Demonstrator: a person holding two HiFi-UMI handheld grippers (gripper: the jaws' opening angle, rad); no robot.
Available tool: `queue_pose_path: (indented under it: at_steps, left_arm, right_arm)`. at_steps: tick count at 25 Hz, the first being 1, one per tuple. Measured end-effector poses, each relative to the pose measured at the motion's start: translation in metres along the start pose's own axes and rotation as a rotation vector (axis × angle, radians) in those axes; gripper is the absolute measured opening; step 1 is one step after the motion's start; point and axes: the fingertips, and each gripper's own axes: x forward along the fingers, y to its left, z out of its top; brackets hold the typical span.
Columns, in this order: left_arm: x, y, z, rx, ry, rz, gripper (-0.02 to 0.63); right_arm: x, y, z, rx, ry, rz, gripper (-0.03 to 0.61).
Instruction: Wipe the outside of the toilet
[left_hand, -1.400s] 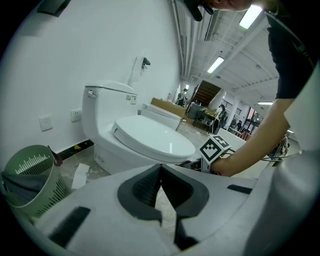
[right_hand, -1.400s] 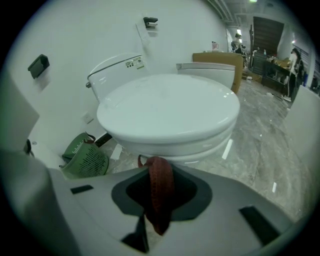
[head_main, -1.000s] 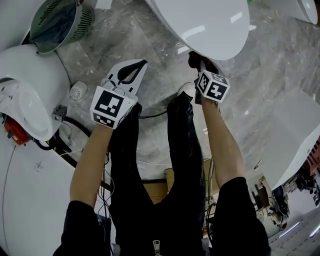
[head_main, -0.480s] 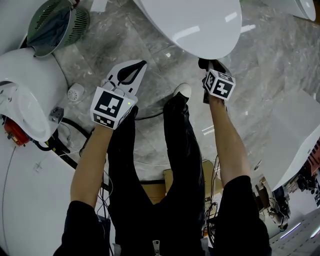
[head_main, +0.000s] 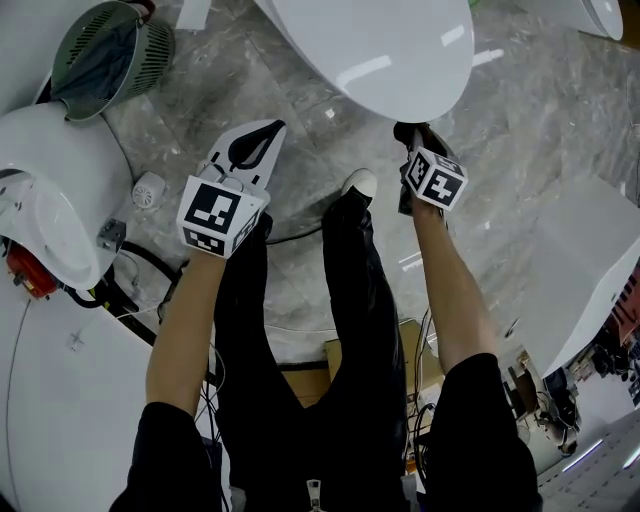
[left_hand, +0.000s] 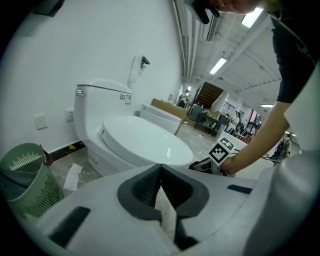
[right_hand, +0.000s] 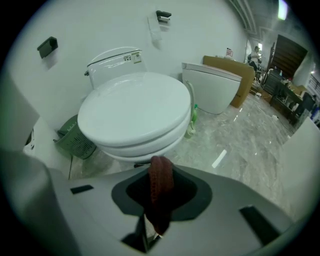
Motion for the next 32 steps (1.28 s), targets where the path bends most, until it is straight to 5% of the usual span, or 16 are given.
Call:
queue_pose_path:
  at_steps: [8, 15, 23, 32]
  left_arm:
    - [-0.049, 0.030, 0.009, 0.047, -0.011, -0.032, 0.005]
    - [-0.107, 0.080, 0.012, 0.086, 0.014, -0.060, 0.005]
    - [-0.130, 0.147, 0.012, 0.061, -0.008, -0.010, 0.005]
    - [-0.120, 0.227, 0.009, 0.044, -0.003, 0.016, 0.005]
  right_arm:
    - [-0.041, 0.076, -0.020, -0.025, 0.022, 0.027, 0.063]
    - [-0.056, 0.192, 0.000, -0.006, -0.005, 0.098, 0.063]
    - [-0.015, 0.290, 0.059, 0.018, -0.066, 0.142, 0.064]
    - [0.069, 0.339, 0.104, 0.097, -0.045, 0.098, 0.064]
